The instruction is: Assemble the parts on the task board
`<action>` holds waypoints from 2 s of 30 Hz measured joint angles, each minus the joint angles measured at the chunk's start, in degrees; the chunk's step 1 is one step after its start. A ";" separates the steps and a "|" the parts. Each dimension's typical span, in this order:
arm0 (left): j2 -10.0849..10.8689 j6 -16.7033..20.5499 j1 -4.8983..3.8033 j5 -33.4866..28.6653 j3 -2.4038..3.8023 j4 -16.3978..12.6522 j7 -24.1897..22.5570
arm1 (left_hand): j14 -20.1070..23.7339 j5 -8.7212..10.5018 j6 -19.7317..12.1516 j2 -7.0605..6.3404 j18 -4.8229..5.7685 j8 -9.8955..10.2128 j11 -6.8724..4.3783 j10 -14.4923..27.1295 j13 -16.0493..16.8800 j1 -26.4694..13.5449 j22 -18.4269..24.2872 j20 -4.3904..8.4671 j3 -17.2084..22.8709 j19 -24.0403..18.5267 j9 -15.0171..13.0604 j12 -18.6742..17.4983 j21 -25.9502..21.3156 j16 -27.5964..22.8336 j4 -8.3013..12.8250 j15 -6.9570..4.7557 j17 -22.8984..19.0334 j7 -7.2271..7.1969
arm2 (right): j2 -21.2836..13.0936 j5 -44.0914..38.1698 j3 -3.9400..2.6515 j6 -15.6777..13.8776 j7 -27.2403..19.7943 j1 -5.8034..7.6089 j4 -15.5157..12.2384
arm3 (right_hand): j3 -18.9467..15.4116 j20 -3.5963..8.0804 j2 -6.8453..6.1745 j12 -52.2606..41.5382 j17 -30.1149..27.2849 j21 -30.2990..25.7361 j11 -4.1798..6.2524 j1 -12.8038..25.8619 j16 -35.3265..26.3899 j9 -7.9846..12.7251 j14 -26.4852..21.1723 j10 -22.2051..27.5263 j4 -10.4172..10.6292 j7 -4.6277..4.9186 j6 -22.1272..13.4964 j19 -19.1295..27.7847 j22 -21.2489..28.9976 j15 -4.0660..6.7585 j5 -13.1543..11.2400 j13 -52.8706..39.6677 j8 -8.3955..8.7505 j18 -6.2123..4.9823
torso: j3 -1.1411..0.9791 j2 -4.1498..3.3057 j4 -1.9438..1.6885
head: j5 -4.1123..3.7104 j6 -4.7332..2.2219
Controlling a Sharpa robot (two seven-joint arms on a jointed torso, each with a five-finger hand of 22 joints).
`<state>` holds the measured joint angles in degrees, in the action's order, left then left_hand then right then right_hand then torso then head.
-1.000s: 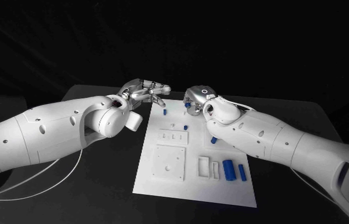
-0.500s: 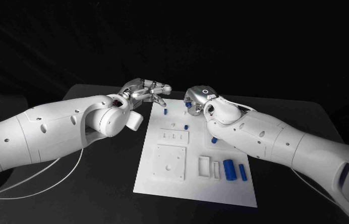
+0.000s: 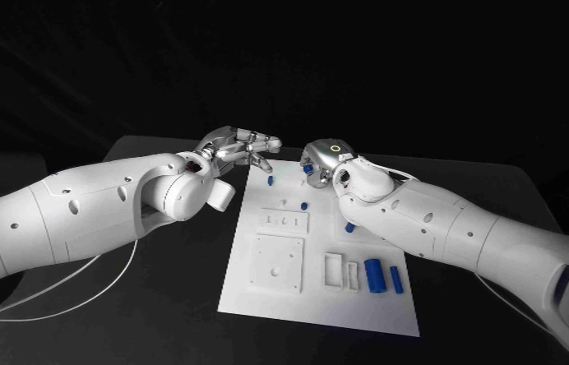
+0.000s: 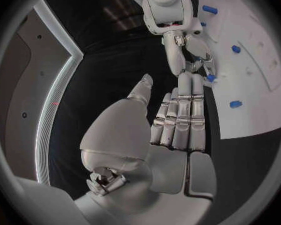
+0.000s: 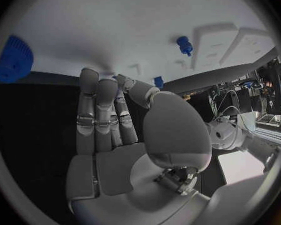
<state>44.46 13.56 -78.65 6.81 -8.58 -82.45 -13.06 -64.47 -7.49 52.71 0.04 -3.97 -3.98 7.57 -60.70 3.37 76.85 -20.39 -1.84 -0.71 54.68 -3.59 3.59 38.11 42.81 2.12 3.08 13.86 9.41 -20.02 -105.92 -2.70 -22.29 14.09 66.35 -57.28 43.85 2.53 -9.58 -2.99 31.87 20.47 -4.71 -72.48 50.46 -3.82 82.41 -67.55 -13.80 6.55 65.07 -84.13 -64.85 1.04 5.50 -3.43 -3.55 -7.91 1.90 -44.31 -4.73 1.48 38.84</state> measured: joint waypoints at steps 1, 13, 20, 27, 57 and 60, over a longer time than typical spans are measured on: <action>-0.01 -0.01 0.00 0.00 0.00 0.02 0.01 | 0.00 0.00 0.00 0.00 0.00 0.00 0.00 0.00 0.00 0.00 0.00 0.00 0.00 0.00 0.00 0.00 0.00 0.00 0.00 0.00 0.00 0.00 | 0.00 0.03 0.00 -0.05 -0.03 -0.01 -0.01 | 0.12 0.00 0.00 0.00 -0.05 -0.11 0.00 0.00 0.00 0.00 0.00 0.00 0.12 0.00 0.00 0.00 -0.16 0.00 0.06 0.00 -0.04 0.00 | 0.00 0.00 0.00 | 0.00 0.00; -0.10 -0.15 0.00 0.00 0.00 0.13 0.12 | 0.00 0.00 0.00 0.00 0.00 0.00 0.00 0.00 0.00 0.00 0.06 0.00 0.00 0.00 0.00 0.00 0.00 0.00 0.00 0.00 0.00 0.00 | -0.05 0.47 0.03 -0.56 -0.50 -0.05 -0.46 | 1.08 0.00 0.00 0.00 -0.11 -0.11 0.00 0.00 0.00 -0.01 0.00 0.00 -0.06 0.00 0.00 0.00 -1.17 0.00 0.06 0.03 -0.05 0.01 | 0.03 0.00 0.00 | 0.01 0.07; -0.16 -0.24 0.00 0.00 0.00 0.27 0.21 | 0.00 0.24 0.00 0.00 0.00 0.00 0.00 0.00 0.00 0.00 0.06 0.00 0.00 0.00 0.00 0.00 0.00 0.00 0.00 0.00 0.00 0.00 | -0.10 0.63 0.04 -0.79 -0.62 -0.06 -0.55 | 1.80 0.00 0.46 0.01 -0.11 -0.31 0.21 -0.45 0.00 -0.01 0.00 -0.21 -0.45 0.00 0.00 0.00 -2.06 0.01 -0.39 0.12 -0.05 -0.73 | 0.02 0.00 -0.01 | 0.00 0.02; -0.25 -0.33 0.00 0.00 0.00 0.34 0.30 | 0.00 0.24 0.00 0.00 0.00 0.00 0.00 0.00 0.00 0.00 0.05 0.00 0.00 0.00 0.00 0.00 0.00 0.00 0.00 0.00 0.00 0.00 | -0.11 0.71 0.04 -0.64 -0.64 -0.06 -0.56 | 1.00 -0.13 0.23 0.01 -0.23 -0.77 -0.20 -0.68 0.00 -0.01 0.01 0.25 -0.52 -0.06 -1.40 0.13 -2.60 0.01 -0.39 0.14 -0.05 -0.75 | 0.00 0.00 0.03 | 0.04 0.03; 0.94 -0.74 -0.03 0.04 -0.02 1.23 0.47 | 0.00 0.23 -0.20 0.00 0.00 0.00 -0.21 0.21 0.00 0.00 0.18 0.00 0.00 0.00 0.00 0.00 0.26 0.00 0.00 0.00 0.00 0.20 | -13.56 5.28 -3.58 -3.13 -0.69 -0.11 -12.36 | -6.23 1.22 -2.41 -3.09 -0.71 -6.31 2.27 0.81 -7.02 -0.13 0.13 -6.61 2.15 -0.34 -1.61 0.07 3.80 1.81 1.84 -0.50 -0.04 -0.40 | -0.22 0.41 0.97 | -0.46 -0.98; 1.25 -0.88 -0.06 0.07 -0.02 1.36 0.43 | -0.02 0.23 -0.20 0.00 0.00 0.00 -0.27 -0.25 0.00 0.00 0.25 0.00 0.00 0.00 0.00 0.00 0.26 0.00 0.00 -0.02 0.00 0.20 | -16.22 8.39 -5.10 -3.17 -0.56 0.04 -13.13 | -12.27 3.18 -1.18 -12.37 0.37 -6.99 4.85 -0.42 -6.72 -0.54 0.39 -9.88 2.33 -1.39 1.05 0.17 4.33 3.62 -0.68 -7.33 -0.10 2.06 | -0.35 0.59 1.41 | -0.54 -1.40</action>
<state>45.71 12.69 -78.71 6.88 -8.60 -81.10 -12.63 -64.49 -7.26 52.51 0.04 -3.97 -3.98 7.30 -60.95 3.37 76.86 -20.14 -1.84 -0.71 54.68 -3.59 3.59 38.37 42.81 2.12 3.06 13.86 9.61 -36.24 -97.53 -7.79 -25.47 13.53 66.40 -70.41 31.58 5.71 -10.76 -15.36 32.24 13.48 0.15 -72.90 43.75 -4.36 82.80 -77.43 -11.46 5.17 66.13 -83.96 -60.52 4.66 4.82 -10.76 -3.65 -5.84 1.54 -43.72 -3.32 0.94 37.44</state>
